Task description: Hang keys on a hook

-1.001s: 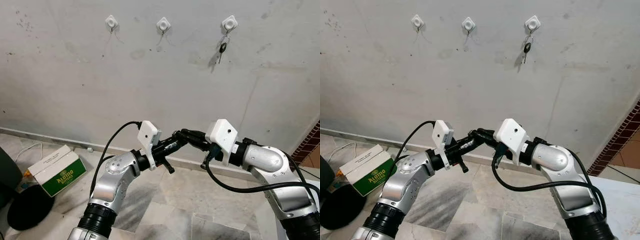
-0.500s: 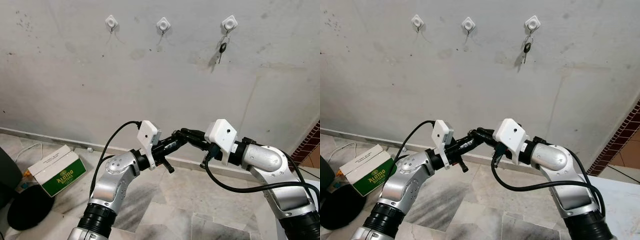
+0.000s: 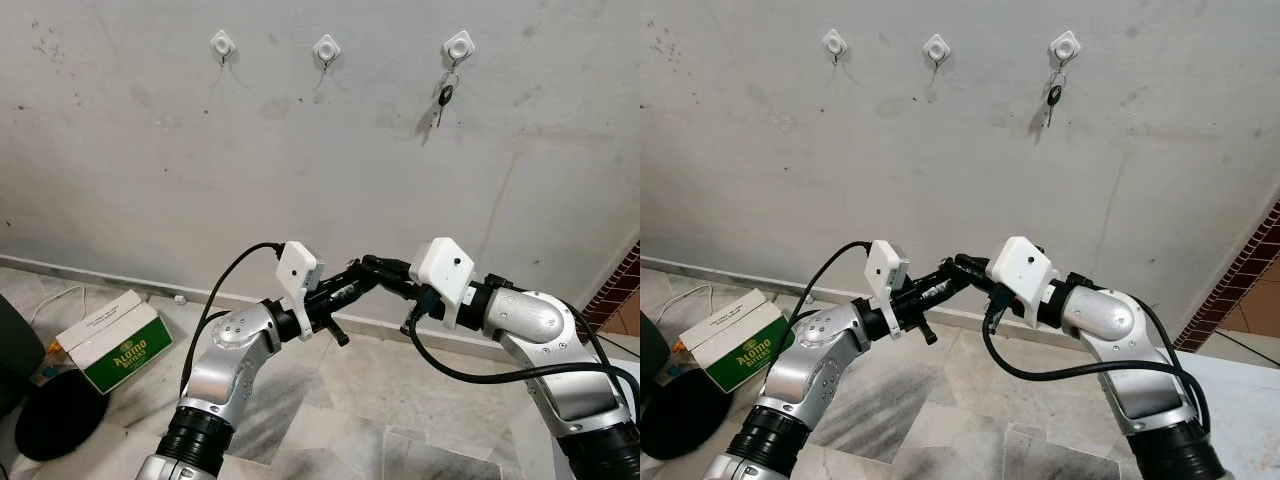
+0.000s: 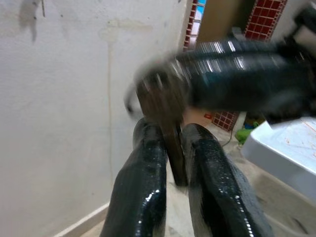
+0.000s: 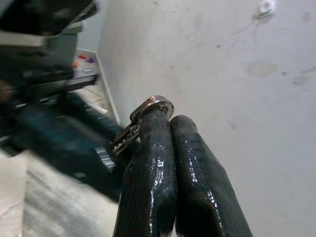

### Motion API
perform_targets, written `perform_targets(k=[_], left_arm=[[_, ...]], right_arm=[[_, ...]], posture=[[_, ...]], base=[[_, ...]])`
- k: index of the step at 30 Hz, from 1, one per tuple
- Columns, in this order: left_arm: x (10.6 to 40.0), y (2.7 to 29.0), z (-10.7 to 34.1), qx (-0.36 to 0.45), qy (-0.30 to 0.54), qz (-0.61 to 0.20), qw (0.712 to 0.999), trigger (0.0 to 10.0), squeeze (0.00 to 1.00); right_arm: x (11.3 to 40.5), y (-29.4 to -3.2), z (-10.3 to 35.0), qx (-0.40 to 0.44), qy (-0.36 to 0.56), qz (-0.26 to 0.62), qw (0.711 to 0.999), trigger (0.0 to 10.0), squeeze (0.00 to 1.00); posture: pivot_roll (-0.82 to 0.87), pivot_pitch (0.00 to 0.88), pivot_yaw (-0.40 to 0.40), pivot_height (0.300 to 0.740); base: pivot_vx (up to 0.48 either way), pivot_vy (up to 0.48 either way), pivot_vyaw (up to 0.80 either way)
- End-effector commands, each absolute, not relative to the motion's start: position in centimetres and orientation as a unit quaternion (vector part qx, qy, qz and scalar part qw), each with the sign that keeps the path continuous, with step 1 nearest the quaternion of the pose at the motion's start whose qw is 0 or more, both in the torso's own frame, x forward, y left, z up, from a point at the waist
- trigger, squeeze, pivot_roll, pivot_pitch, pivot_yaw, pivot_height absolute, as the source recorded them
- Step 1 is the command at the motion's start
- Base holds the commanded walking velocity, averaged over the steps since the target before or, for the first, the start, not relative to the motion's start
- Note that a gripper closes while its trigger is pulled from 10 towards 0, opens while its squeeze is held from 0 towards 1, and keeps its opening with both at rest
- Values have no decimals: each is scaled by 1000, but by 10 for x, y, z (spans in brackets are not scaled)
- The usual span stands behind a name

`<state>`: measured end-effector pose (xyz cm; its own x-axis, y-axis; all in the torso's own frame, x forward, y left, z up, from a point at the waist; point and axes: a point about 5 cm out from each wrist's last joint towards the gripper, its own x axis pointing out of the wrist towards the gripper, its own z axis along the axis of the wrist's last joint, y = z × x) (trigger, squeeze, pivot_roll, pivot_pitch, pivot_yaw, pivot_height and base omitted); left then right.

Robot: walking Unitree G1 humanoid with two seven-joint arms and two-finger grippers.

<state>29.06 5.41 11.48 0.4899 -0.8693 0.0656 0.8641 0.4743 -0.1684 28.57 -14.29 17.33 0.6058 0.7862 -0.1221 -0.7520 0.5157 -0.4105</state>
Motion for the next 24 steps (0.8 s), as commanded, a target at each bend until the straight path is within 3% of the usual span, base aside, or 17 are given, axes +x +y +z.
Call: perform_targets(k=[1,16,24], left_arm=[[289,56,114,-82,18,-510,856,10000,1000],[288,60,112,-78,21,-504,860,10000,1000],[280,77,108,-84,23,-471,878,10000,1000]], right_arm=[[289,-143,181,-219,-54,436,871,0,0],[289,-143,181,-218,-54,434,873,0,0],[291,-145,174,-223,-44,424,877,0,0]], posture=[[-71,0,106,740],[-70,0,107,740],[-56,0,106,740]], base=[[0,0,0],[0,0,0],[0,0,0]])
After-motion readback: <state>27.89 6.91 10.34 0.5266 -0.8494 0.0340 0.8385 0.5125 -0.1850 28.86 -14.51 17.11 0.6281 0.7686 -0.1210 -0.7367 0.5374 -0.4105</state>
